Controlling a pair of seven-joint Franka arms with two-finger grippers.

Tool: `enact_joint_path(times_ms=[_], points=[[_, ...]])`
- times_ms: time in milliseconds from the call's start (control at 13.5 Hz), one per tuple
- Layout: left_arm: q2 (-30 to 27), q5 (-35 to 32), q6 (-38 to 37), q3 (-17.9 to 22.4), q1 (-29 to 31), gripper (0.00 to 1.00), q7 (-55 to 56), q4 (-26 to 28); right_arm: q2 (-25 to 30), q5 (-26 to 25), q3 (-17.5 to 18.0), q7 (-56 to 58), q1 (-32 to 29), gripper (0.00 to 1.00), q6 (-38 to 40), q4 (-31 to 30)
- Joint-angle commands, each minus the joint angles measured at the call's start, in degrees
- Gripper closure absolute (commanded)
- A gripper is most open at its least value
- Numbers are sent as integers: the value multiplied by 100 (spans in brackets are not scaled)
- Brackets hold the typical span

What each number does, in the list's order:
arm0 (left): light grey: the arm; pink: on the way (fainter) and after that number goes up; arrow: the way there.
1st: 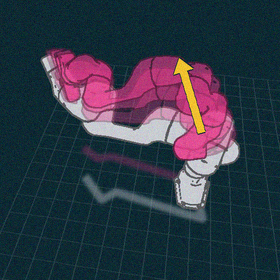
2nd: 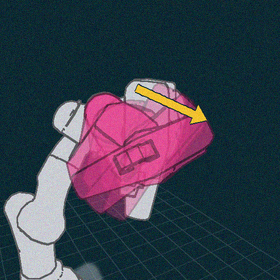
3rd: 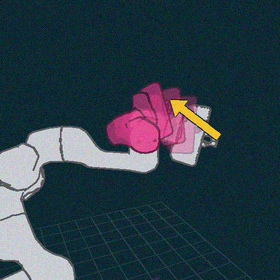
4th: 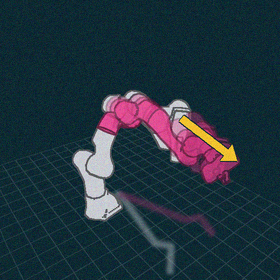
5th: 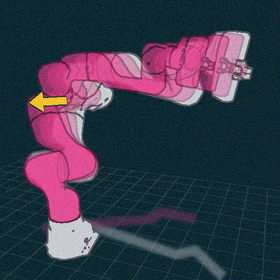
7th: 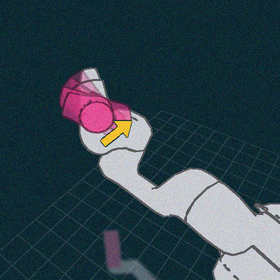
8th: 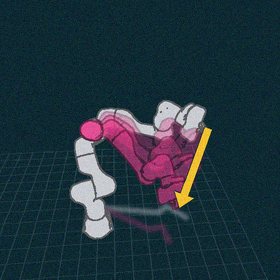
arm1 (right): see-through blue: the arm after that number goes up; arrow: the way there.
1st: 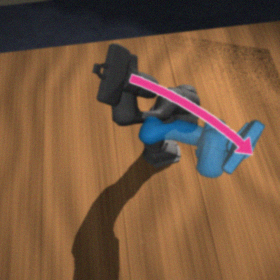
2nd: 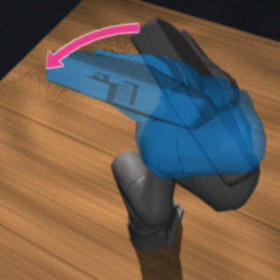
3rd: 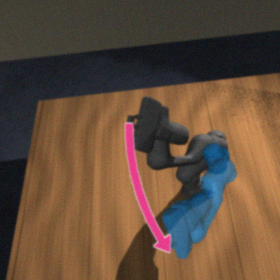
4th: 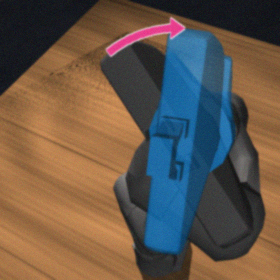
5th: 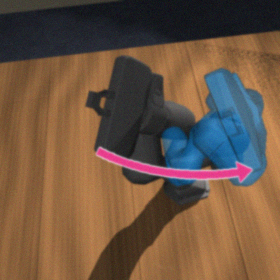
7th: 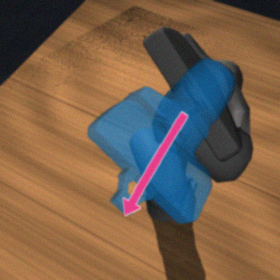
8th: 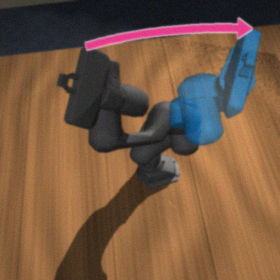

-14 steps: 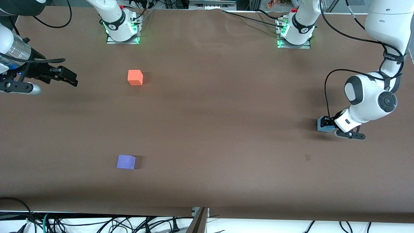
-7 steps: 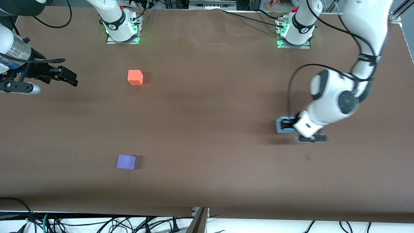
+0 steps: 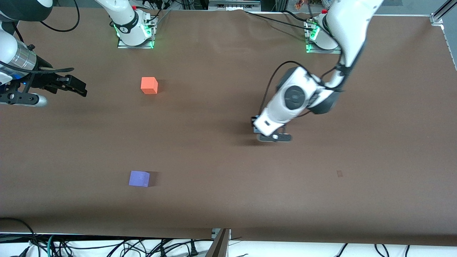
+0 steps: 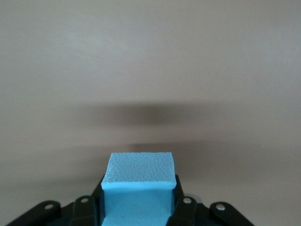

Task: Place blue block between orange and purple blocks
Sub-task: 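Carry the light-blue cube with the left gripper toward the table middle, then release the cube and withdraw the left gripper while the right gripper reaches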

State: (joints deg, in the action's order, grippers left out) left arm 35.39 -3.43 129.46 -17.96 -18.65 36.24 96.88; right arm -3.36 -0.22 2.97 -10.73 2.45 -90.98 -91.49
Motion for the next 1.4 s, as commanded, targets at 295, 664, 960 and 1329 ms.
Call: enact_joint_path(times_ms=[295, 664, 960, 1329], points=[[882, -413, 413, 91, -481, 53, 577, -556, -15, 84, 2, 27, -69, 0, 18, 87], [-258, -343, -437, 100, 115, 0, 516, -565, -15, 75, -16, 19, -78, 0, 1, 87], [-1085, -343, -1124, 100, 1019, 0, 175, -495, -94, 14, 19, -52, -42, 0, -87, 79], [-1937, -343, -2212, 117, 2031, 0, -310, -477, -357, 180, 55, -217, 386, 0, -376, 122]])
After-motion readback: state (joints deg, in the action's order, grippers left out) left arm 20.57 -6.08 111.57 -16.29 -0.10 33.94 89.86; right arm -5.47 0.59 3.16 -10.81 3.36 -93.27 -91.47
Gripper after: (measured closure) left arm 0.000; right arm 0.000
